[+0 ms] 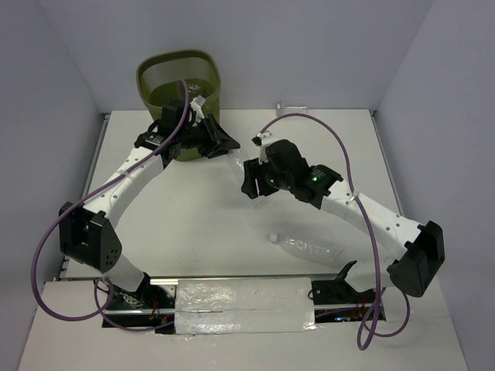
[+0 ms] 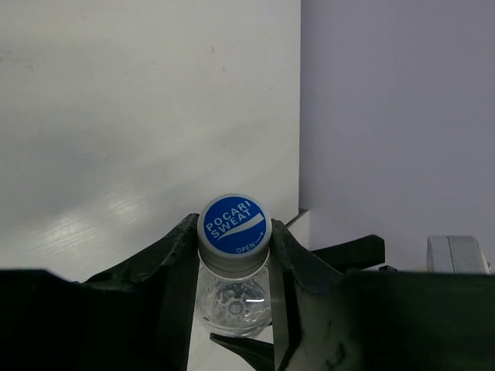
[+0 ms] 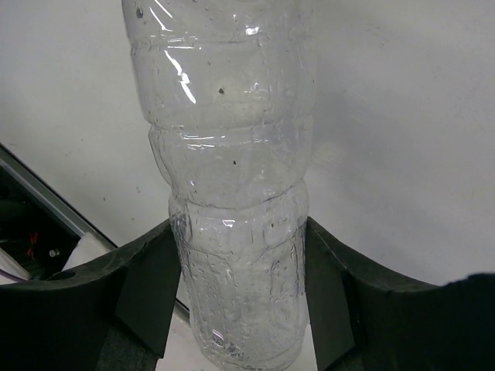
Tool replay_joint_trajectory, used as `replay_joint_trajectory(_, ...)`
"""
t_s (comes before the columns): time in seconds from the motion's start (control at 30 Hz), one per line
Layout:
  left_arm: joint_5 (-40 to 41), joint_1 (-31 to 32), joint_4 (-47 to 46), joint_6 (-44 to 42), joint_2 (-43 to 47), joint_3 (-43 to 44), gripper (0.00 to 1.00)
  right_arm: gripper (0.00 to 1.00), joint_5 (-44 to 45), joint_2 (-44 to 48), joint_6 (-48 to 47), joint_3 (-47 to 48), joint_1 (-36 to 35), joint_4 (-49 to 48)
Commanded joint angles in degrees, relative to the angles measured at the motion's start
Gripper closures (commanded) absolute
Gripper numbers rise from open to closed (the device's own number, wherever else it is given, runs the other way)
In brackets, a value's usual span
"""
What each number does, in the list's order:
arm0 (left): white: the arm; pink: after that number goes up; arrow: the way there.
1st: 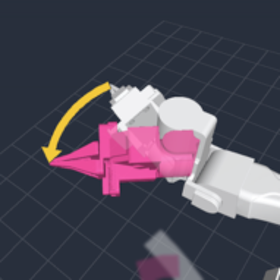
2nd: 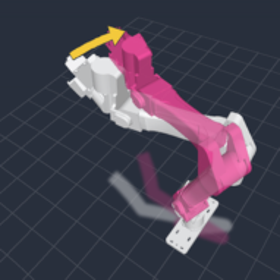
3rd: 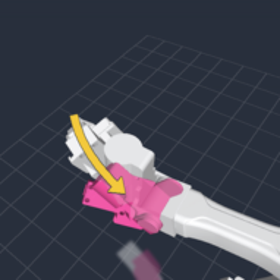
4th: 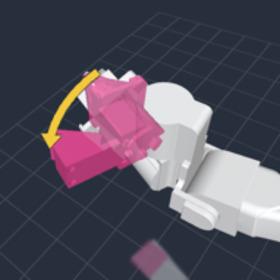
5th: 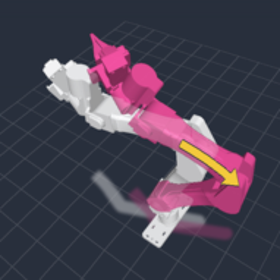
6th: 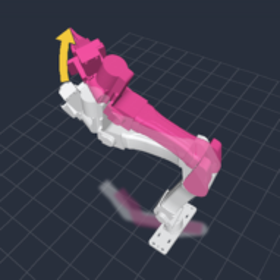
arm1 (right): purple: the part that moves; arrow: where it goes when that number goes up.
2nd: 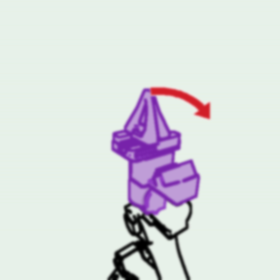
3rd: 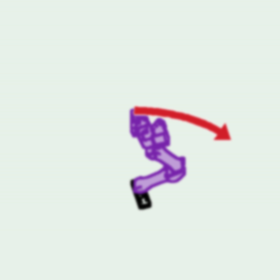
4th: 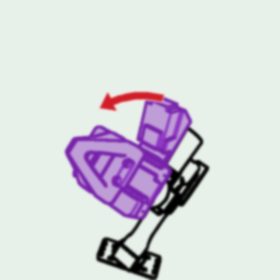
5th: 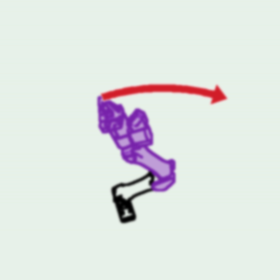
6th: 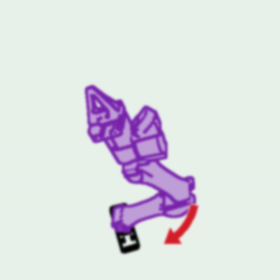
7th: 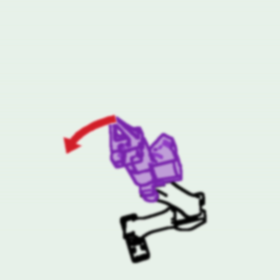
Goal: Put the plastic bottles in the bin
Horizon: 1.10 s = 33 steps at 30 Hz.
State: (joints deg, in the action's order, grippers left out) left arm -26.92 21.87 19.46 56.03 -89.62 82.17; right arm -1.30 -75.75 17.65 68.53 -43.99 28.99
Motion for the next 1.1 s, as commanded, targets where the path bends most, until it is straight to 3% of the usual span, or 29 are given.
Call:
replay_joint_trajectory(0.0, 3.3, 0.6, 2.0, -4.3, -0.2, 3.0, 0.77, 0.31, 0.9, 2.8, 0.0, -0.3, -0.1, -0.3)
replay_joint_trajectory(0.03, 4.1, 0.5, 3.1, -5.3, -0.2, 3.7, 0.83, 0.24, 1.2, 3.0, 0.0, -0.1, -0.1, 0.0)
replay_joint_trajectory(0.07, 5.0, 0.5, 5.9, -7.8, -0.4, 5.8, 0.93, 0.09, 1.2, 3.3, -0.2, 0.5, -0.2, 1.0)
replay_joint_trajectory(0.13, 10.0, 0.5, 9.5, -11.4, -0.9, 9.1, 1.00, 0.00, 5.1, 3.8, -1.5, 1.8, -0.1, 2.8)
replay_joint_trajectory(0.33, 25.8, 0.5, 23.6, -25.6, -6.6, 32.2, 1.00, 0.00, 10.7, 9.4, -5.5, 12.1, -0.1, 14.7)
replay_joint_trajectory(0.5, 34.7, 0.6, 23.1, -34.0, -11.6, 55.4, 1.00, 0.00, 22.6, 17.8, -3.7, 14.8, 0.0, 18.8)
replay_joint_trajectory(0.6, 39.3, 0.6, 16.0, -37.5, -10.0, 56.2, 1.00, 0.00, 28.3, 21.2, -1.7, 14.4, 0.1, 19.5)
replay_joint_trajectory(0.77, 49.8, 0.3, 1.2, -43.8, -3.6, 50.1, 1.00, 0.00, 34.1, 25.0, 2.1, 10.7, 0.0, 19.3)
replay_joint_trajectory(0.93, 56.4, -1.0, -3.3, -49.4, -6.5, 52.0, 1.00, 0.00, 32.6, 24.4, 5.7, 7.1, 0.1, 22.5)
replay_joint_trajectory(1.07, 57.3, -2.9, -8.5, -50.8, -8.7, 49.8, 1.00, 0.00, 29.7, 25.2, 9.9, 1.9, 0.1, 24.6)
